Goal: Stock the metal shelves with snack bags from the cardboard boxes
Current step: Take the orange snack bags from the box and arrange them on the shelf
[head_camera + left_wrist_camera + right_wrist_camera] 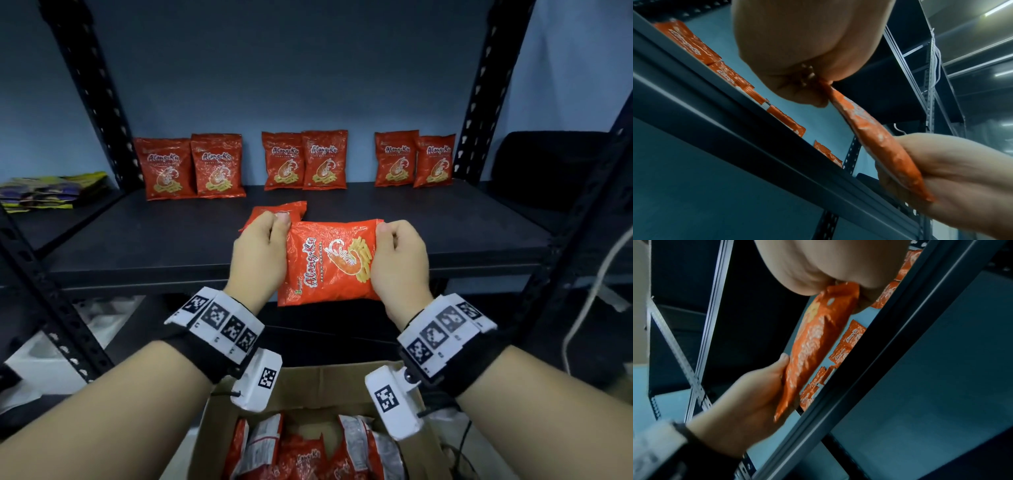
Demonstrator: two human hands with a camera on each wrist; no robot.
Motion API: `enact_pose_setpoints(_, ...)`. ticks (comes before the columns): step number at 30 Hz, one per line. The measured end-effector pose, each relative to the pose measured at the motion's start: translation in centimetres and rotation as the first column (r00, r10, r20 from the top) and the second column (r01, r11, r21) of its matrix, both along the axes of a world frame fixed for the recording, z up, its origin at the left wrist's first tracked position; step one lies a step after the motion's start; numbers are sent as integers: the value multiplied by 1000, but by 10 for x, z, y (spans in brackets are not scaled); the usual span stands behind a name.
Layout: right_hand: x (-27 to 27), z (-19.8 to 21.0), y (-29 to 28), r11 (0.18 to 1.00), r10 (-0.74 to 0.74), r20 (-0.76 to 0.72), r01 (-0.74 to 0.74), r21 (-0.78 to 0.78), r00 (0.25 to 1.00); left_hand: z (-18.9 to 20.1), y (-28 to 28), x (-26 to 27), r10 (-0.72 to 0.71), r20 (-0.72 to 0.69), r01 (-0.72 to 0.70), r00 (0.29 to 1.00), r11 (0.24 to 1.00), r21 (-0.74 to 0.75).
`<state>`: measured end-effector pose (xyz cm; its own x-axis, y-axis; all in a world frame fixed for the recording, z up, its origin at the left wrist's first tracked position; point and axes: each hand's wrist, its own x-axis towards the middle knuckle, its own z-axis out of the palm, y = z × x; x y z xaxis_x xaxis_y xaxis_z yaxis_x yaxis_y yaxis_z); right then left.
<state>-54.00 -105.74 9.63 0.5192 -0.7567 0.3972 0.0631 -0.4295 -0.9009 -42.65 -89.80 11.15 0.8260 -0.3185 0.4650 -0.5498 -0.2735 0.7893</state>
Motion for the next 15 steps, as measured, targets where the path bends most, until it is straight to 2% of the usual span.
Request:
enact_pose_setpoints(4, -9, 5, 2, 970, -104, 0, 102, -221, 995, -1, -8, -15, 54, 20, -53, 998, 997, -47)
enact_pose_setpoints(7, -11, 6, 2, 954, -74, 19, 76, -290, 997, 0, -8, -13, 97, 27, -97, 995, 995, -33)
enact_pose_setpoints(10, -12, 7, 4, 930, -5, 37, 18, -367, 999, 1, -5, -8, 85, -40, -85, 996, 996, 12)
enact_pose_setpoints(12, -10, 4, 2, 924, 15, 19, -7, -383, 1000, 2, -4, -7, 75, -55, -73, 996, 997, 26)
enact_pose_setpoints(15, -6, 3, -1, 945, -10, -22, 3, -327, 1000, 5, -1, -6, 99, 36, -100, 994, 995, 25)
